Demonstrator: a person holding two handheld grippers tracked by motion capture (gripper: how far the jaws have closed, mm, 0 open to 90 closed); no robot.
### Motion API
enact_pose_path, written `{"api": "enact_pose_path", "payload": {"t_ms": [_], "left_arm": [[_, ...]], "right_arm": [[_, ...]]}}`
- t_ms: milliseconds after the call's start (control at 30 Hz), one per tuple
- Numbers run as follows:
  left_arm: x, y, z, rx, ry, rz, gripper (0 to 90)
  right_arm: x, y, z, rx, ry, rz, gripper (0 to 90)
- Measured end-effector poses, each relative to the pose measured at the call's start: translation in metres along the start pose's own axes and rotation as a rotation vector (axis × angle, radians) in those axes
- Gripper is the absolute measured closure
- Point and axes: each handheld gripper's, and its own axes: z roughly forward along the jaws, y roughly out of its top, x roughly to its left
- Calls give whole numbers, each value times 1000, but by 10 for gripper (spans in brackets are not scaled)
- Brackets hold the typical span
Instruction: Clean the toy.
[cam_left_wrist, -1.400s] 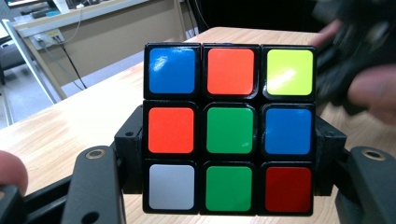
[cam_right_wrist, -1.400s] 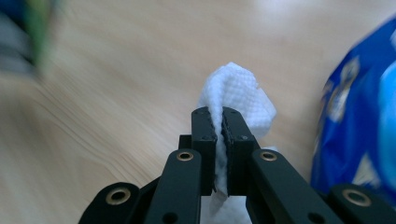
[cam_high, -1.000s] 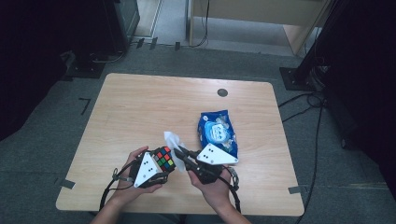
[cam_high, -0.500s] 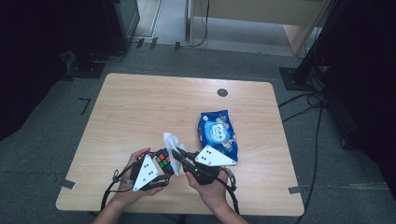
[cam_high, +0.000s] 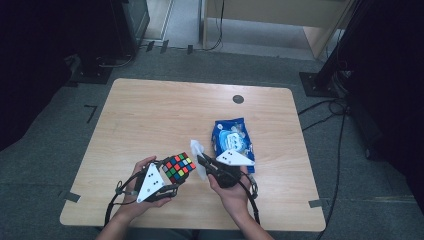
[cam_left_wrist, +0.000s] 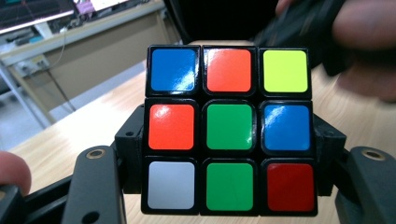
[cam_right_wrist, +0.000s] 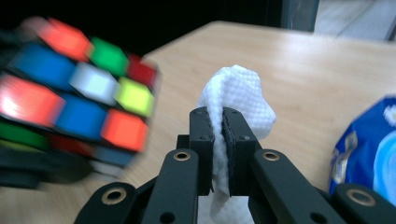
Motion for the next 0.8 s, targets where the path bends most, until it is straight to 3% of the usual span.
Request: {"api": "enact_pose_path", "payload": {"t_ms": [200, 333, 433, 500, 633, 733, 800], "left_arm": [[-3, 0, 3, 7, -11, 4, 342], [-7, 2, 3, 6, -19, 16, 342], [-9, 5, 3, 6, -17, 25, 342], [-9, 4, 3, 11, -20, 29, 343], [-7, 4, 2, -3, -25, 17, 343], [-6, 5, -1, -6, -19, 19, 343], [-5, 5, -1, 2, -16, 22, 343]], "right_arm": [[31, 23, -23, -130, 102, -54, 834], [49, 24, -21, -108, 144, -92, 827], [47, 17, -15, -100, 153, -74, 820], [42, 15, -14, -102, 175, -34, 815], [36, 13, -13, -97, 143, -23, 824], [25, 9, -10, -90, 142, 43, 830], [19, 6, -7, -66, 119, 53, 827]]}}
